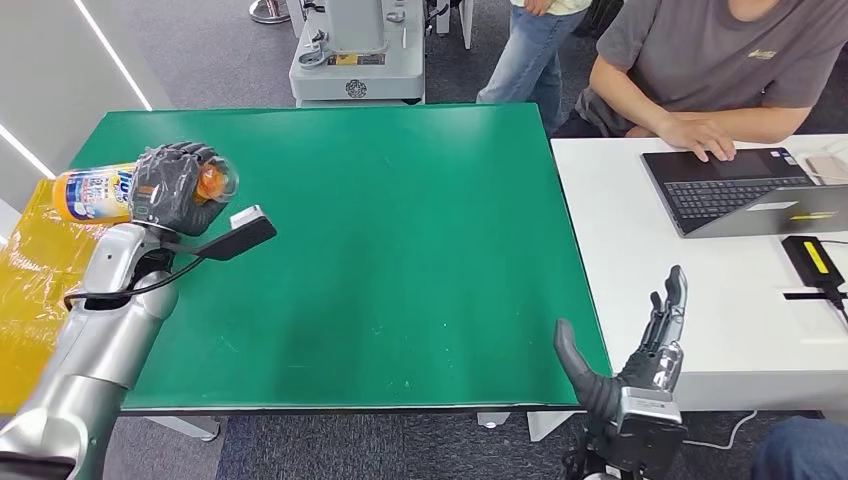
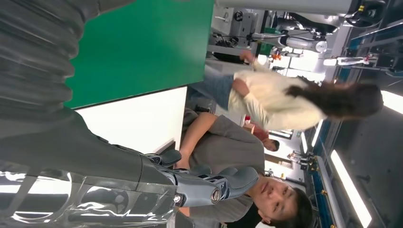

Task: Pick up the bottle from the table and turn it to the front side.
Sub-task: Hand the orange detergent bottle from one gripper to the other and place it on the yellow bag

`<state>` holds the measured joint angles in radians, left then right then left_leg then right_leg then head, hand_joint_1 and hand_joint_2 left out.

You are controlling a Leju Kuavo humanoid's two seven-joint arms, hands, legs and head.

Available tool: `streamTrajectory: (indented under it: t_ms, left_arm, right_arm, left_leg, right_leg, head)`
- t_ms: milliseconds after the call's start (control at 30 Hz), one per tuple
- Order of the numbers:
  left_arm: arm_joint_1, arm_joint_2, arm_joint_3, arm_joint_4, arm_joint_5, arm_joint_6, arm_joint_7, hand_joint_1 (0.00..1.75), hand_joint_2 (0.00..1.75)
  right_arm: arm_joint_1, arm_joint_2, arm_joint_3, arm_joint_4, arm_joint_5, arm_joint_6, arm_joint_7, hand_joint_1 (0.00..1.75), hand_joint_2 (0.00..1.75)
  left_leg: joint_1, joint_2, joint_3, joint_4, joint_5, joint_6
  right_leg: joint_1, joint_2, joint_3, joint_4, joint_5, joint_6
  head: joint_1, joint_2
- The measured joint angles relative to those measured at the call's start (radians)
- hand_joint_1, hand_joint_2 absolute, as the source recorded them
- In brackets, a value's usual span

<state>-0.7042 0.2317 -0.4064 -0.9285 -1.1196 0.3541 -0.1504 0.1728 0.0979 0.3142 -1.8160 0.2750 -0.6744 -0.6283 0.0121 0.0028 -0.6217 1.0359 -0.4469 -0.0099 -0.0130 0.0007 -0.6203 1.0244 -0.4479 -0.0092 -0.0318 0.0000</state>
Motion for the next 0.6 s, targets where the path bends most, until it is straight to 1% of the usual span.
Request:
streamTrajectory:
  t_ms: [133, 300, 467, 600]
  left_arm:
    - [-0.051, 0.007, -0.050, 0.119, -0.094, -0.029, 0.030, 1.75, 1.75]
    - [-0.100, 0.004, -0.092, 0.252, -0.150, -0.073, 0.071, 1.75, 1.75]
    - [-0.124, 0.006, -0.112, 0.363, -0.187, -0.115, 0.113, 1.75, 1.75]
    - [-0.125, 0.022, -0.115, 0.438, -0.206, -0.151, 0.158, 1.75, 1.75]
  right_arm:
    - [0.006, 0.000, -0.003, -0.002, 0.002, 0.000, 0.000, 0.00, 1.75]
    - [0.019, 0.003, -0.008, -0.012, 0.002, 0.000, 0.003, 0.00, 1.75]
    - [0.033, 0.003, -0.010, -0.018, 0.005, 0.000, 0.012, 0.00, 1.75]
    - [0.044, 0.003, -0.010, -0.019, 0.004, 0.000, 0.016, 0.00, 1.75]
  left_leg:
    - [0.000, 0.000, 0.000, 0.000, 0.000, 0.000]
    - [0.000, 0.000, 0.000, 0.000, 0.000, 0.000]
    - [0.000, 0.001, 0.000, 0.000, 0.000, 0.000]
    - [0.000, 0.001, 0.000, 0.000, 0.000, 0.000]
  right_leg:
    - [0.000, 0.000, 0.000, 0.000, 0.000, 0.000]
    - [0.000, 0.000, 0.000, 0.000, 0.000, 0.000]
    - [0.000, 0.001, 0.000, 0.000, 0.000, 0.000]
    - [0.000, 0.001, 0.000, 0.000, 0.000, 0.000]
  head:
    - [0.000, 0.000]
    - [0.000, 0.000]
    - [0.000, 0.000]
    - [0.000, 0.000]
